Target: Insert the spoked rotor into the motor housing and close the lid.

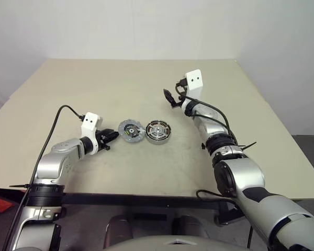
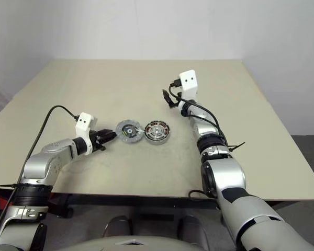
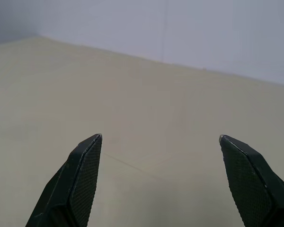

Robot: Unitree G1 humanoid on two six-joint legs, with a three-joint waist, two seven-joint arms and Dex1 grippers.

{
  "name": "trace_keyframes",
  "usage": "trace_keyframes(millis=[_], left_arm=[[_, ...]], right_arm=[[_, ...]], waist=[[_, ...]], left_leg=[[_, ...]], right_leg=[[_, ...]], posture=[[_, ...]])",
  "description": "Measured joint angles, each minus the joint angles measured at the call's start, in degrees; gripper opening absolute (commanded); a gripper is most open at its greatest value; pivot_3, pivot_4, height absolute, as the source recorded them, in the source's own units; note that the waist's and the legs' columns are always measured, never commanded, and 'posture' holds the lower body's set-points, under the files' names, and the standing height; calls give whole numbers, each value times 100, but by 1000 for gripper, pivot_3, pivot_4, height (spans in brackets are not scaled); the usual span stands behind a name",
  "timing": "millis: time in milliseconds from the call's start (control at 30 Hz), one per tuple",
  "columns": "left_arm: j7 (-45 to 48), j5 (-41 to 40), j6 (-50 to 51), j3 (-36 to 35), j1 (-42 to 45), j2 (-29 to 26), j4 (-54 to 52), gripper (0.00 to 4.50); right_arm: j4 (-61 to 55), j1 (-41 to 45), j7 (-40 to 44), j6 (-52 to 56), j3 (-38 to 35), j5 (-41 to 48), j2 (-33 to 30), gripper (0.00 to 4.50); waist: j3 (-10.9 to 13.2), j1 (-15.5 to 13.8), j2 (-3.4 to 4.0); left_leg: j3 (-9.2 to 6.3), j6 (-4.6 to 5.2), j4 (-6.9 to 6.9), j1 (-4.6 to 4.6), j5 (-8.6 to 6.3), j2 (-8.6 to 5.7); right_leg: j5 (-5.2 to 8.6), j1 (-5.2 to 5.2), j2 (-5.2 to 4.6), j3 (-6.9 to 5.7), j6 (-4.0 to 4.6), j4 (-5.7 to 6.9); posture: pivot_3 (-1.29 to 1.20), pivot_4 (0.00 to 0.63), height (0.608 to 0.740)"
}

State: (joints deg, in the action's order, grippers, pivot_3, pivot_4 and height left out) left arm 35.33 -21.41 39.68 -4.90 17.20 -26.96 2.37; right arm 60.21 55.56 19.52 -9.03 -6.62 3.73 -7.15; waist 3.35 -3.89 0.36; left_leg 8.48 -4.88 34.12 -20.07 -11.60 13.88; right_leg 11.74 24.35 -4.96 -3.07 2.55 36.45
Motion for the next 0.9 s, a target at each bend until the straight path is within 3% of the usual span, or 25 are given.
trace_keyframes(millis=[267, 400, 733, 900], left_arm=[[0, 11, -45, 0, 0, 0, 4, 1688], [0, 11, -49, 0, 3, 2, 19, 1688], [-1, 16, -51, 0, 14, 2, 41, 1688], [-4, 17, -63, 0, 30, 2, 78, 1688]], right_arm=[[-11, 6, -1089, -71, 67, -272, 21, 4478], [-11, 9, -603, 323, 5, -54, 45, 4478], [-12, 10, -786, 406, 113, -204, -55, 4478], [-12, 10, -774, 363, 59, -168, -61, 2929]], waist=[[0, 0, 0], [0, 5, 0], [0, 2, 0], [0, 3, 0]], left_leg=[[0, -4, 0, 1, 2, -1], [0, 1, -1, 0, -1, 0], [0, -1, -2, 0, 0, -1], [0, -1, -2, 0, 0, -1]], right_leg=[[0, 0, 0, 0, -1, 0], [0, 0, 1, 0, -2, 0], [1, 0, 0, 1, -2, 0], [1, 0, 1, 0, -3, -1]], posture=[[0, 0, 740], [0, 0, 740], [0, 0, 740], [0, 0, 740]])
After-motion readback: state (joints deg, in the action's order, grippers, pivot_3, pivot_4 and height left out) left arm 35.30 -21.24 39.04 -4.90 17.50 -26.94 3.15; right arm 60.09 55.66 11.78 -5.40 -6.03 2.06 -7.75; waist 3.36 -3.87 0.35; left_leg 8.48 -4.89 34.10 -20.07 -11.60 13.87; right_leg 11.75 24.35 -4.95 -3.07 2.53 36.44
